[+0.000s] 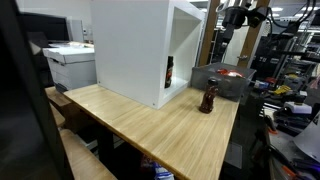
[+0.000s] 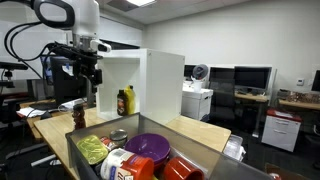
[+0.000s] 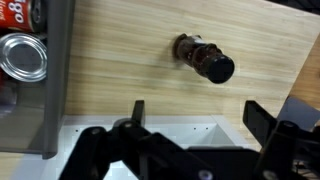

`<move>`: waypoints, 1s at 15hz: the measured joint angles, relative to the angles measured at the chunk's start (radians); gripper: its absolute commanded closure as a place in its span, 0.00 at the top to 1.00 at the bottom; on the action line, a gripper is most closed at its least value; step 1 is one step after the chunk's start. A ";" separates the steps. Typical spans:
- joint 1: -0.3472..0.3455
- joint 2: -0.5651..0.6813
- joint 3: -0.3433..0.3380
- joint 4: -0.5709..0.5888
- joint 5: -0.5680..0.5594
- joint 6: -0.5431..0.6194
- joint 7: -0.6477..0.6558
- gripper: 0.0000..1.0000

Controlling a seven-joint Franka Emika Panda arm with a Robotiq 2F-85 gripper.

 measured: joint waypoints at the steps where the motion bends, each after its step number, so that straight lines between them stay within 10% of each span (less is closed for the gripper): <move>1: -0.021 0.001 0.000 0.000 -0.017 -0.017 -0.027 1.00; 15: -0.197 0.002 0.031 0.072 -0.073 -0.145 -0.353 1.00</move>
